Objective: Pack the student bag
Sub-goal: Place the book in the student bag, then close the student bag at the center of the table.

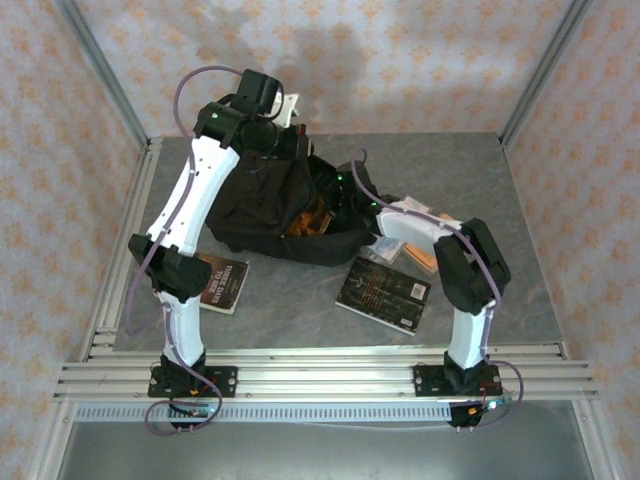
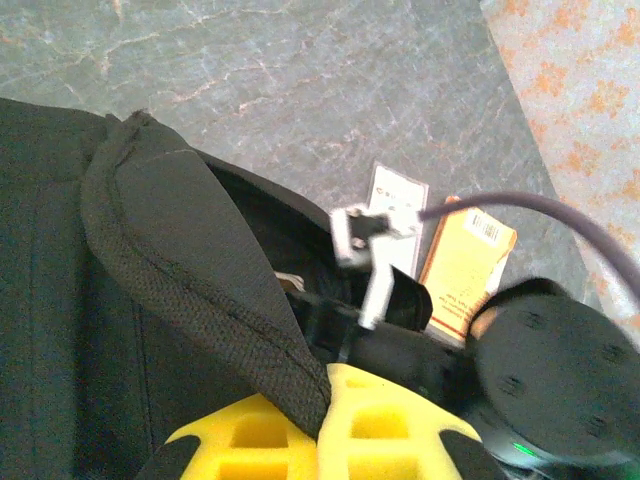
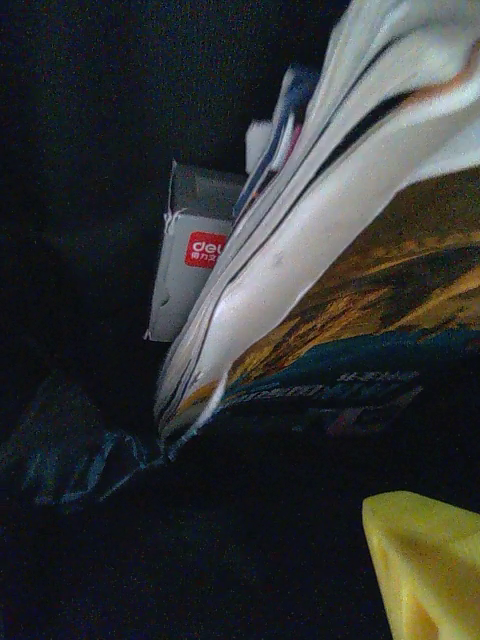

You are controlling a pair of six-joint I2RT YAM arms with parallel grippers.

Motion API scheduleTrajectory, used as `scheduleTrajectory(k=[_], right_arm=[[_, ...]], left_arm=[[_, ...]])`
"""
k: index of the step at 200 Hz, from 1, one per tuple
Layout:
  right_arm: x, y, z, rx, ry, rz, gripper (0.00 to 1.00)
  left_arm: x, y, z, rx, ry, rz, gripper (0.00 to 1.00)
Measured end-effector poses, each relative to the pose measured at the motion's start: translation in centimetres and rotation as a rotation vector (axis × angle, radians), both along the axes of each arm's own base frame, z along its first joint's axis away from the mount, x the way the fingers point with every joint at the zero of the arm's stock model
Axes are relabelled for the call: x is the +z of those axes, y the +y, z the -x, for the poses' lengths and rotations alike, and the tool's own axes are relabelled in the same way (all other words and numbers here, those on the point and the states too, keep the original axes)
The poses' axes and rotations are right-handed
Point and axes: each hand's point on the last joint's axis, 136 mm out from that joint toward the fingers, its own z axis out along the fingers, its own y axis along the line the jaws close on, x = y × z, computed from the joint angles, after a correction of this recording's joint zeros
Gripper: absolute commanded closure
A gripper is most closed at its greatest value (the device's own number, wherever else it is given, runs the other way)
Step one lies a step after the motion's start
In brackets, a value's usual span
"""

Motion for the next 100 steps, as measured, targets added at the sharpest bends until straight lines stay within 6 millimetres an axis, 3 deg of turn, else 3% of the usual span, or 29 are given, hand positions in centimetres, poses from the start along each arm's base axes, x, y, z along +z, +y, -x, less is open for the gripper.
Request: scheduleTrajectory(k=[42,100], right_arm=[[4.7,-3.8,1.6,0.0,-0.114,0.198,0.15],[7.5,-11.0,4.5,-0.118,-0.16,0.466,0.16]], left_arm=[[-1.7,0.0,-1.1,0.007,0.011,-0.006,1.0],[-8.1,0.6,-2.4,0.06,0.078,-0.079,1.0]])
